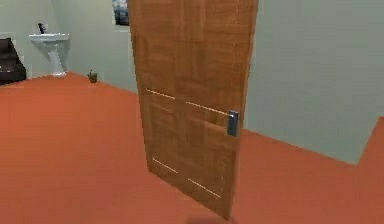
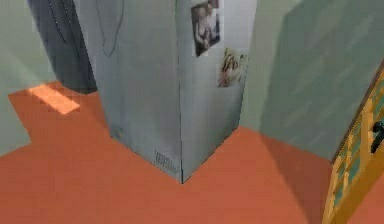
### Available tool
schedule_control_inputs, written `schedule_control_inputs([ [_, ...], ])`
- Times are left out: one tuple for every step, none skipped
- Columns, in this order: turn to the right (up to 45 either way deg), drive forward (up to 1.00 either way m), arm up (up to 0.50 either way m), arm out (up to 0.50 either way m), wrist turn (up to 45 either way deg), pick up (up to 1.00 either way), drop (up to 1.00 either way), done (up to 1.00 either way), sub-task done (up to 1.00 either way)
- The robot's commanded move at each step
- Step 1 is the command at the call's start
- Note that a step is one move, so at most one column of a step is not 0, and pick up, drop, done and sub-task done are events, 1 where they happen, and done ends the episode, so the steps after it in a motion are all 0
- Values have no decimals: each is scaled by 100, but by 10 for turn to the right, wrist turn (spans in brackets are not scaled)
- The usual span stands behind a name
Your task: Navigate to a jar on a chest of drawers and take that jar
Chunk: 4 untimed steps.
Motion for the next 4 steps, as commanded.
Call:
schedule_control_inputs([
  [-420, 0, 0, 0, 0, 0, 0, 0, 0],
  [0, 100, 0, 0, 0, 0, 0, 0, 0],
  [0, 100, 0, 0, 0, 0, 0, 0, 0],
  [0, 100, 0, 0, 0, 0, 0, 0, 0],
])
